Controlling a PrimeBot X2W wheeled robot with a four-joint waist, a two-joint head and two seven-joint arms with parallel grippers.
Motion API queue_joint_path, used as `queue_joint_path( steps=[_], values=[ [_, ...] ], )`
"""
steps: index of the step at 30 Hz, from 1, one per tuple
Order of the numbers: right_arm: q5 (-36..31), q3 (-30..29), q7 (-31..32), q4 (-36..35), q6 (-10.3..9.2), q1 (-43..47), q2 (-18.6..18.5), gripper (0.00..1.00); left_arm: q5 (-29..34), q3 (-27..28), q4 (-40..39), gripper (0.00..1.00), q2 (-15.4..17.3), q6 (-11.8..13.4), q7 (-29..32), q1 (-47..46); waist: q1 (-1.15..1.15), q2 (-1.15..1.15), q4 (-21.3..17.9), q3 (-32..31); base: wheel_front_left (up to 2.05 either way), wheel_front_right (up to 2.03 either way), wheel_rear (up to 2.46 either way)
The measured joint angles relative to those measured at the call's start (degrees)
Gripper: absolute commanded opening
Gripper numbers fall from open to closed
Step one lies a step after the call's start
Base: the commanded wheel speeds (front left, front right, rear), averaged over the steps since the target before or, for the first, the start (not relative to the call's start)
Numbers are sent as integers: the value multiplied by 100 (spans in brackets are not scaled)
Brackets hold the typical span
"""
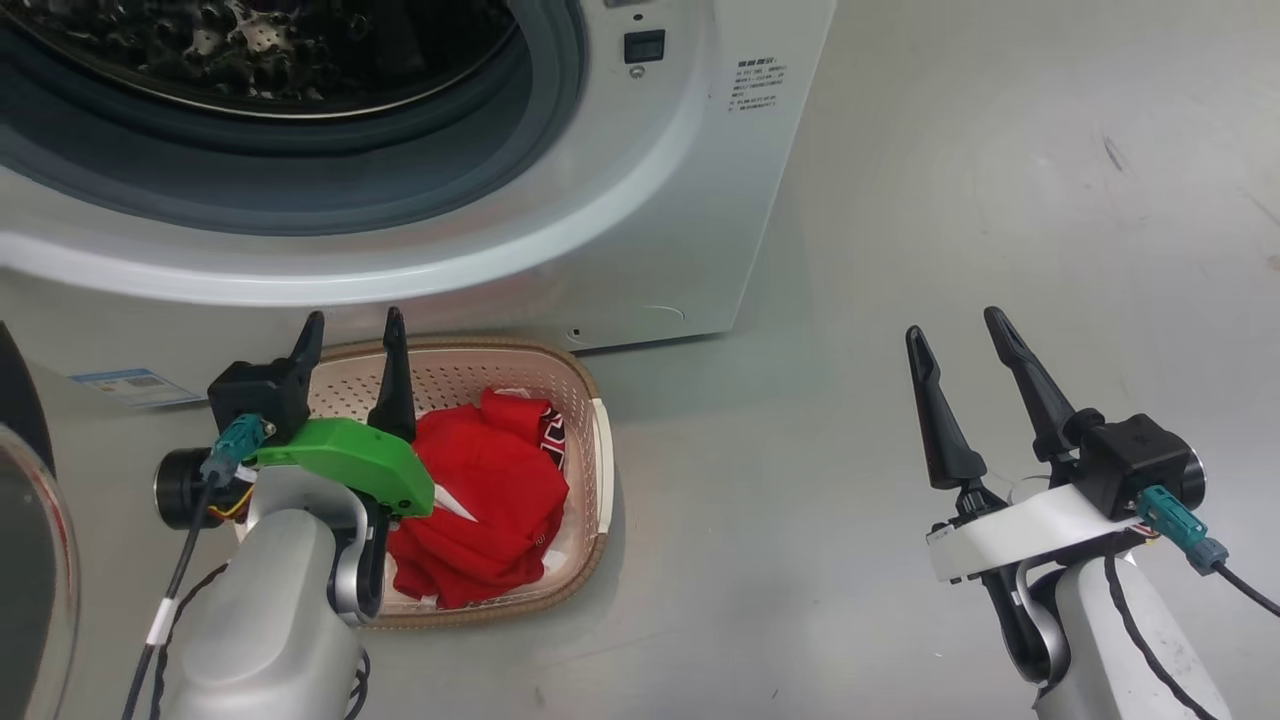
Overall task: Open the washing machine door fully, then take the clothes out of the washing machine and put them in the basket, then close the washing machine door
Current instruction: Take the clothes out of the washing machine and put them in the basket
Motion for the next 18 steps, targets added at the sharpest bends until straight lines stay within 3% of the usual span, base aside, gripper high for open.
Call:
queue_joint_path(
  steps=[18],
  values=[
    [-107,-5,0,60,-7,393,5,100,537,223,-1389,100,3,108,-1,944,0,0,341,-763,0,0,0]
  ],
)
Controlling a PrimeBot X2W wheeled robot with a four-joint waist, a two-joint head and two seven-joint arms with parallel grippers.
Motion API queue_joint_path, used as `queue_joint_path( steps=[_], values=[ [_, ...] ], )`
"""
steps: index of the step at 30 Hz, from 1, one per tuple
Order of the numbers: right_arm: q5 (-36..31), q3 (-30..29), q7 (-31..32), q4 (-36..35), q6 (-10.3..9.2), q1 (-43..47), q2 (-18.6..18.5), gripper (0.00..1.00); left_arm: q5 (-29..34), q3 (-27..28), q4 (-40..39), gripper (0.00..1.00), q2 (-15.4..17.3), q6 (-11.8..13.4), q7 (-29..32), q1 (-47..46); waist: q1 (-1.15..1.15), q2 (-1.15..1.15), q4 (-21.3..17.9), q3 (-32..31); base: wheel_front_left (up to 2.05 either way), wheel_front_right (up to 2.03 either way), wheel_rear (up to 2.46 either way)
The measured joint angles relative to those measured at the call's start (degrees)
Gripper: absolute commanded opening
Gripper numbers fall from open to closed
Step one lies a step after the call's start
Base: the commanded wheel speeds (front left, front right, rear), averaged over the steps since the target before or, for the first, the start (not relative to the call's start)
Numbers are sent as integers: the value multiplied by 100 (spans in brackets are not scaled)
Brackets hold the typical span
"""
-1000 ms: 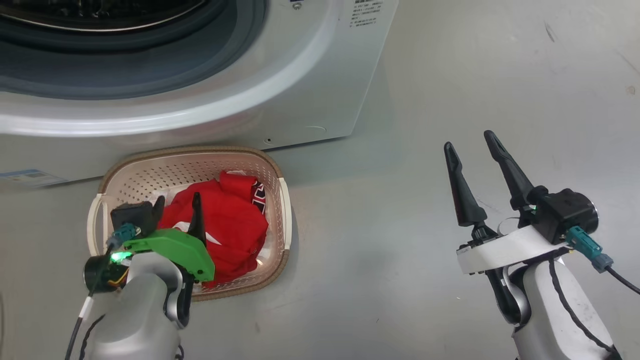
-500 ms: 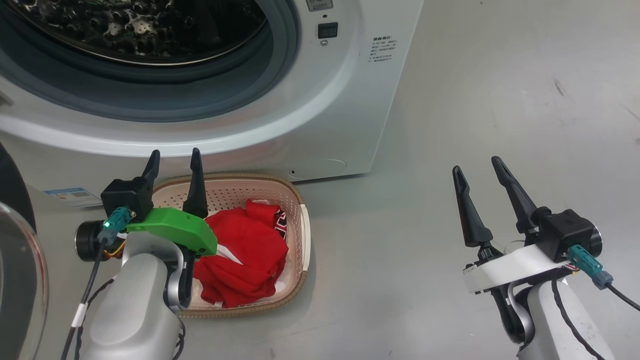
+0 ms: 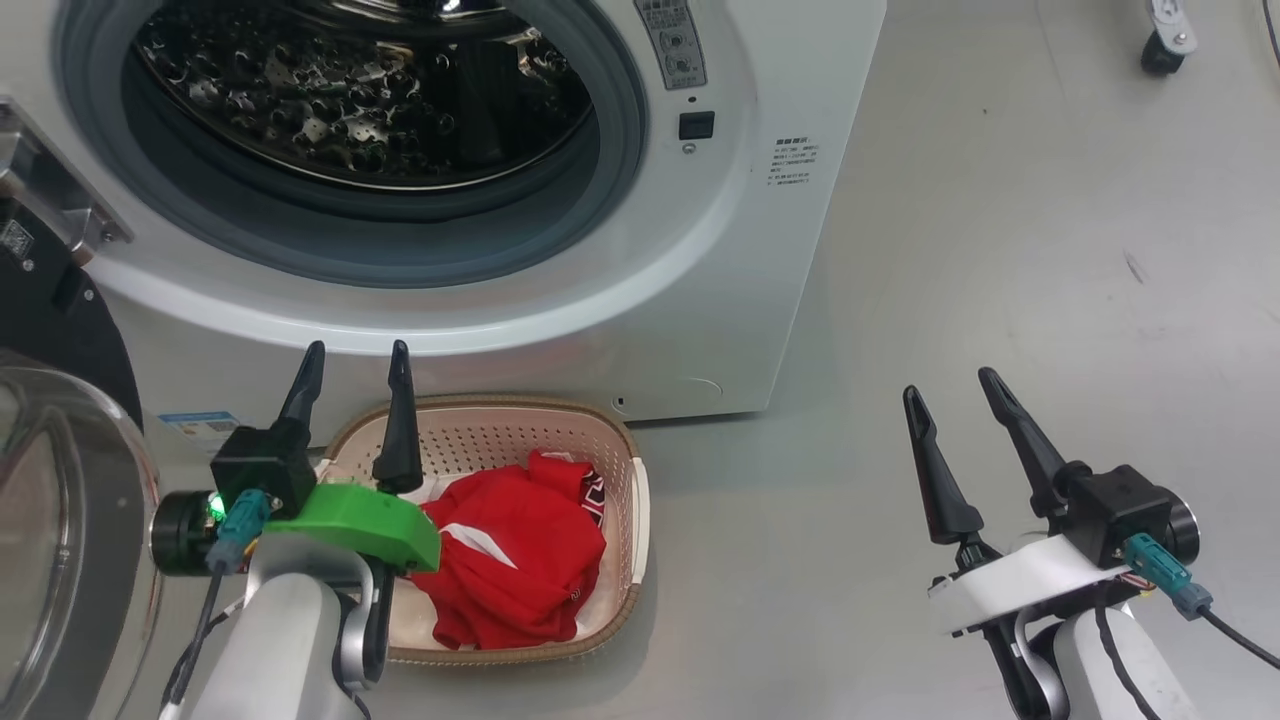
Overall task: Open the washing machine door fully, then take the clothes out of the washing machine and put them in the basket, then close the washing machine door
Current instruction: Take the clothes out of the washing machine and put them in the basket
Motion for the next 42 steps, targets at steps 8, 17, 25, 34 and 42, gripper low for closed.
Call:
queue_joint_path(
  steps=[8,17,25,34,42],
  values=[
    [0,-92,0,22,-111,351,13,100,227,24,-455,100,68,45,0,643,0,0,96,-325,0,0,0],
    [0,-108,0,34,-202,648,25,100,266,0,-690,100,107,51,0,1337,0,0,110,-648,0,0,0],
    [7,-44,0,7,-253,894,34,100,298,-83,-814,100,127,66,0,1780,0,0,108,-896,0,0,0],
    [57,0,0,-122,-352,1038,43,100,322,-155,-1029,100,177,66,0,1937,0,0,68,-978,0,0,0],
    [65,68,0,-179,-403,1050,44,100,347,-175,-1183,100,229,66,9,2066,0,0,19,-981,0,0,0]
  ],
)
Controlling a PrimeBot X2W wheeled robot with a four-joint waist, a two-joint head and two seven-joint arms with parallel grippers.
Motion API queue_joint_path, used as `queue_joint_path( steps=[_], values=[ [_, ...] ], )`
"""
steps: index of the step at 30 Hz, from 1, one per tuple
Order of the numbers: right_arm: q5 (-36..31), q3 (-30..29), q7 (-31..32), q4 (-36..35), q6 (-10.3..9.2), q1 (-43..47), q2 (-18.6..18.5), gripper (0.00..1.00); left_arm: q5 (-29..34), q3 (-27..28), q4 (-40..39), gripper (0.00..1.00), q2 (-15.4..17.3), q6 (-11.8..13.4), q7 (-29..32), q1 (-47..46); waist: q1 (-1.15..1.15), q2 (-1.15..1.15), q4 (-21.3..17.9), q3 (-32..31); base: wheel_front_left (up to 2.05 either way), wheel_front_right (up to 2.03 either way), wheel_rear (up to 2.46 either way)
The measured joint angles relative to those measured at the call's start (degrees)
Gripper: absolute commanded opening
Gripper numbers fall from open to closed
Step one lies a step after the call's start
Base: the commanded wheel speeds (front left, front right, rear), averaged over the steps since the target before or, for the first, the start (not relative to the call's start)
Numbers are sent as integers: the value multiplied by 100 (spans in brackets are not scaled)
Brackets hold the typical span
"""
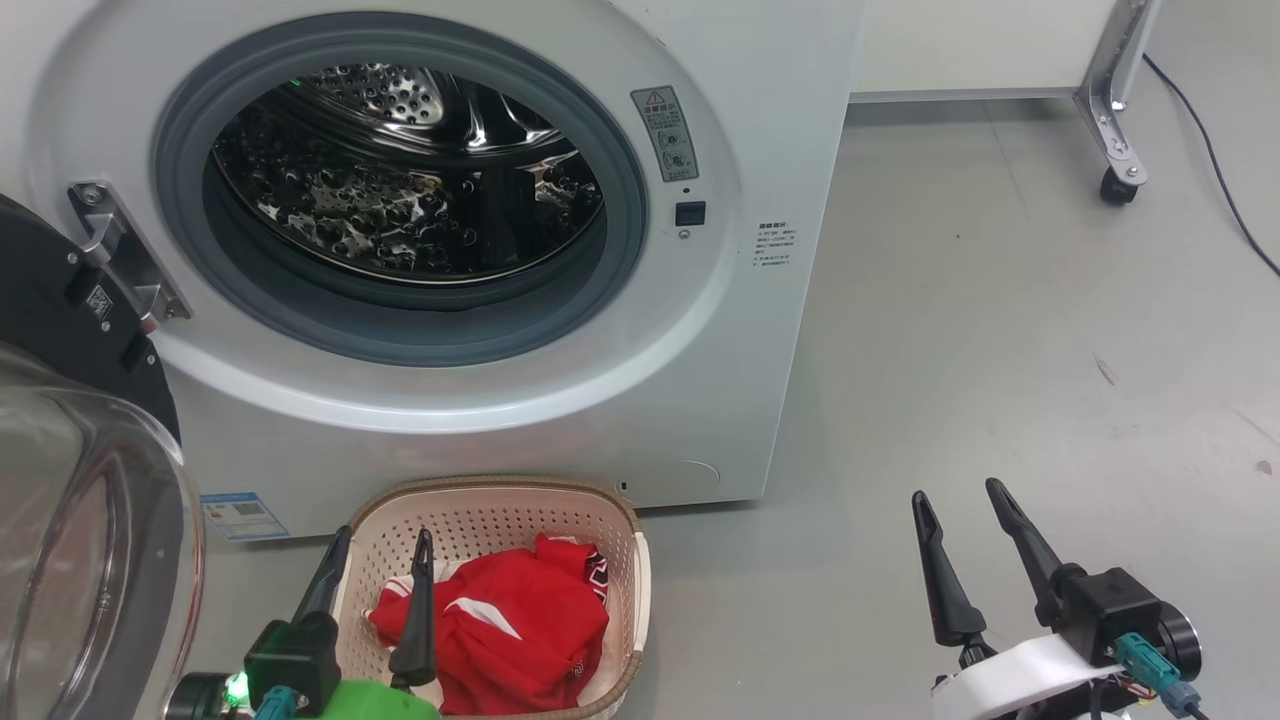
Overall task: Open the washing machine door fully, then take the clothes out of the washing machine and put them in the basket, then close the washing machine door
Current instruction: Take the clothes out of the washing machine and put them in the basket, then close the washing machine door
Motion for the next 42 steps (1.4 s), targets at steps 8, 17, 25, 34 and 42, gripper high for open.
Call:
queue_joint_path(
  steps=[8,17,25,34,42],
  values=[
    [7,37,0,-38,-5,21,0,100,41,-9,-141,100,16,0,49,66,0,0,-23,24,0,0,0],
    [59,69,0,-46,-57,26,0,100,108,-10,-230,100,34,26,88,123,0,0,-53,10,0,0,0],
    [67,82,0,-64,-62,59,0,100,149,-14,-301,100,49,27,175,165,0,0,-73,-27,-20,20,0],
    [108,92,0,-66,-109,96,0,100,152,-32,-339,100,49,54,245,197,0,0,-79,-91,-57,57,0],
    [142,130,0,-66,-127,103,0,100,200,-55,-414,100,51,59,328,265,0,0,-89,-118,-89,89,0]
  ],
)
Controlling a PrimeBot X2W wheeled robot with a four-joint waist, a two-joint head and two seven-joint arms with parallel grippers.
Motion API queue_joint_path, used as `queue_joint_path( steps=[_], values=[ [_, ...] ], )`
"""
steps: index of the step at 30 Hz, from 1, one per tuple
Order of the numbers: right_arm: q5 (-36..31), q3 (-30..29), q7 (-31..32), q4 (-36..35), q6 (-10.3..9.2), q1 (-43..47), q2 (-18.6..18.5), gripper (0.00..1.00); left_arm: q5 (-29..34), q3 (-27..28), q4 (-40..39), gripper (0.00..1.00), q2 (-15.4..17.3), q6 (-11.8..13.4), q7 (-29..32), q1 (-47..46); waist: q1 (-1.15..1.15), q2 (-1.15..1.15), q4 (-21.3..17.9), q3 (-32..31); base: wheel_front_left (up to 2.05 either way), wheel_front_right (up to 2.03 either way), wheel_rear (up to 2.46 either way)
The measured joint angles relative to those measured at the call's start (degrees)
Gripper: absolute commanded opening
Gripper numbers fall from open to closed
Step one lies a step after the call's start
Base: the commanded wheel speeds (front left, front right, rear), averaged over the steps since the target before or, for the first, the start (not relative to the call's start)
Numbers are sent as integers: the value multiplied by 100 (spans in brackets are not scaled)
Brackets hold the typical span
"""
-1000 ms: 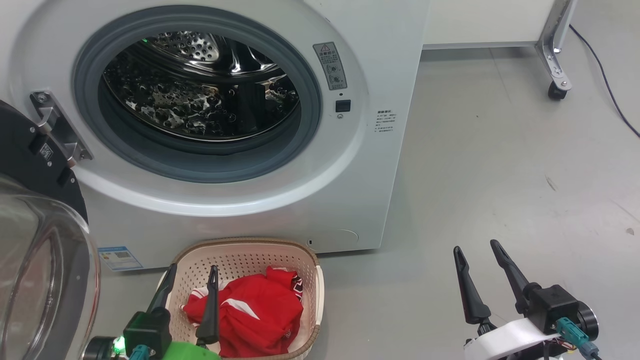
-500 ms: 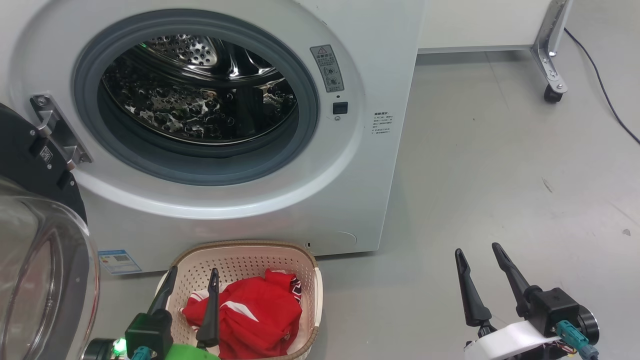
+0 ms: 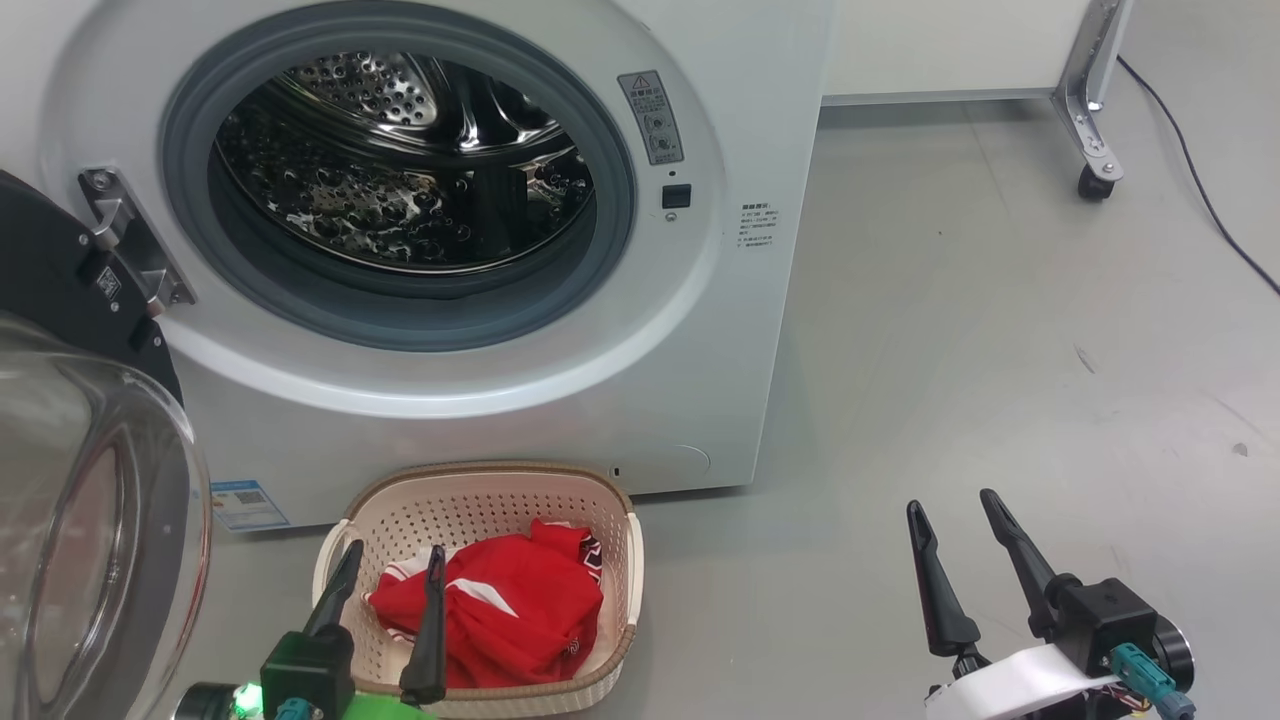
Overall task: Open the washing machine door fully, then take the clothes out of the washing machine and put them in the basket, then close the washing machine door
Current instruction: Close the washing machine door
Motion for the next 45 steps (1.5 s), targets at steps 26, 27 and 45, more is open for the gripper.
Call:
queue_joint_path(
  steps=[26,27,45],
  values=[
    [20,16,0,-3,-71,9,0,100,0,-41,-277,100,4,0,49,30,0,0,-15,34,-51,51,0],
    [20,18,0,-3,-71,9,0,100,0,-41,-279,100,4,0,51,30,0,0,-14,36,0,0,0],
    [7,-115,0,-42,-75,32,2,100,10,-146,-313,100,1,1,101,29,0,0,276,63,0,0,0]
  ],
)
